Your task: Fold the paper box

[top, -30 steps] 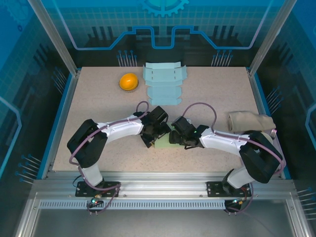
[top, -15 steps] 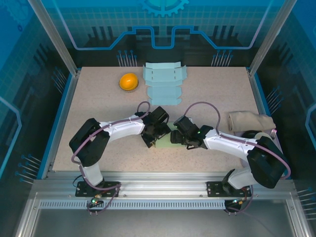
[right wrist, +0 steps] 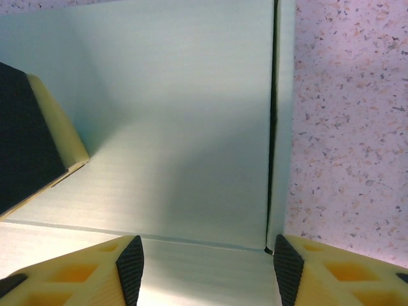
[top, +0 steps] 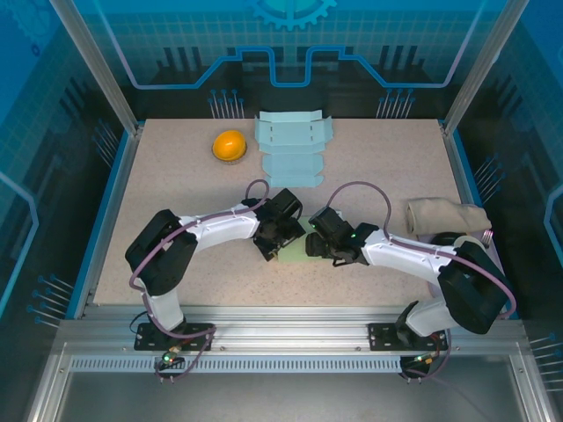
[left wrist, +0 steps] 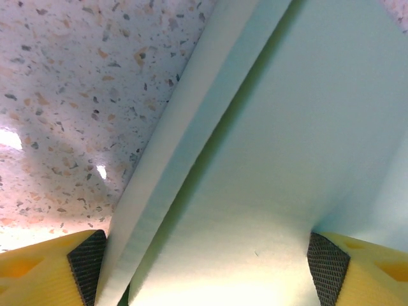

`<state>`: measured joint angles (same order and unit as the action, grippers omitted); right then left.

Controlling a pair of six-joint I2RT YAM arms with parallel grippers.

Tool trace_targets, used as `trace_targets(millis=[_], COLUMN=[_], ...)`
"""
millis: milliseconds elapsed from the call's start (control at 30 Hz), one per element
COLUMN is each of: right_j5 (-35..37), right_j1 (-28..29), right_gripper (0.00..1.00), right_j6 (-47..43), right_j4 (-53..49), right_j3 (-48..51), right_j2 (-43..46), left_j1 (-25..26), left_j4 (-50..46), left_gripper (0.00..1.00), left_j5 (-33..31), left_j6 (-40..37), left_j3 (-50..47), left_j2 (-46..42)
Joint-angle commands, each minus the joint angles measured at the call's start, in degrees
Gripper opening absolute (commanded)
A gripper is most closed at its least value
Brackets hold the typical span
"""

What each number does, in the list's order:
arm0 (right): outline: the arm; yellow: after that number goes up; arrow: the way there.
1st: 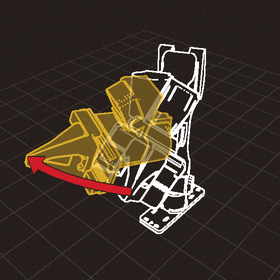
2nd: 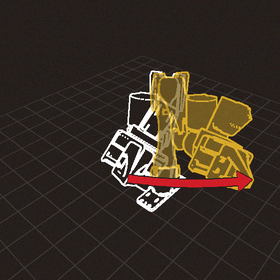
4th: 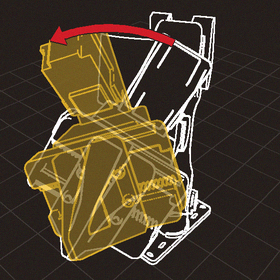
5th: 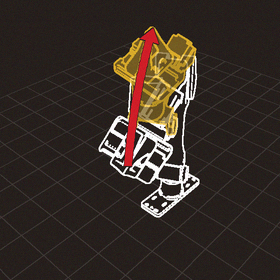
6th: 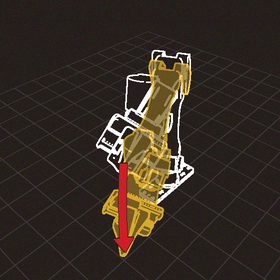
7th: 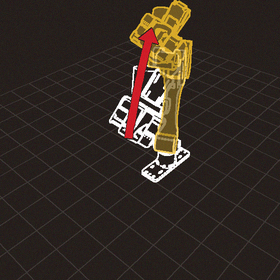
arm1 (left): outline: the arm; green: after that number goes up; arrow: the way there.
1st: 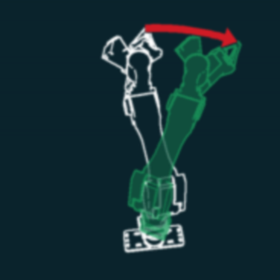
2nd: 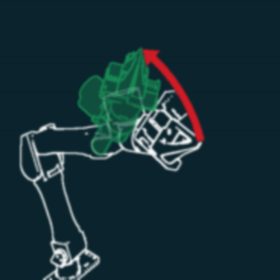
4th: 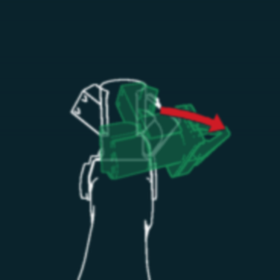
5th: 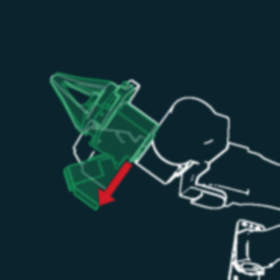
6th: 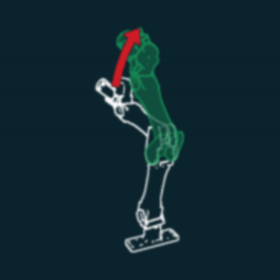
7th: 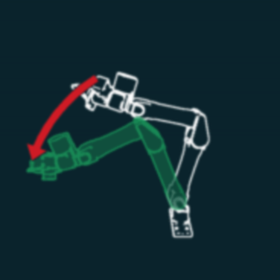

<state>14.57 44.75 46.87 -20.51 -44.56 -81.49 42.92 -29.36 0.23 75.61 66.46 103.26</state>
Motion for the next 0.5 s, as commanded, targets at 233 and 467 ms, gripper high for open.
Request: trace_targets(millis=[233, 467], right_j5=[0.74, 1.95], right_j1=[0.78, 0.82], right_gripper=[0.61, 0.60], right_j6=[-0.74, -1.41], right_j4=[-2.82, -6.62], right_j3=[0.85, 2.14], right_j2=[2.90, 8.39], left_j1=[0.30, 0.31], left_j4=[-1.40, -1.66], left_gripper=[0.84, 0.84], left_j5=[-1.99, -2.34], left_j6=[0.54, 0.47], left_j3=[-1.05, -1.18], left_j2=[1.60, 1.53])
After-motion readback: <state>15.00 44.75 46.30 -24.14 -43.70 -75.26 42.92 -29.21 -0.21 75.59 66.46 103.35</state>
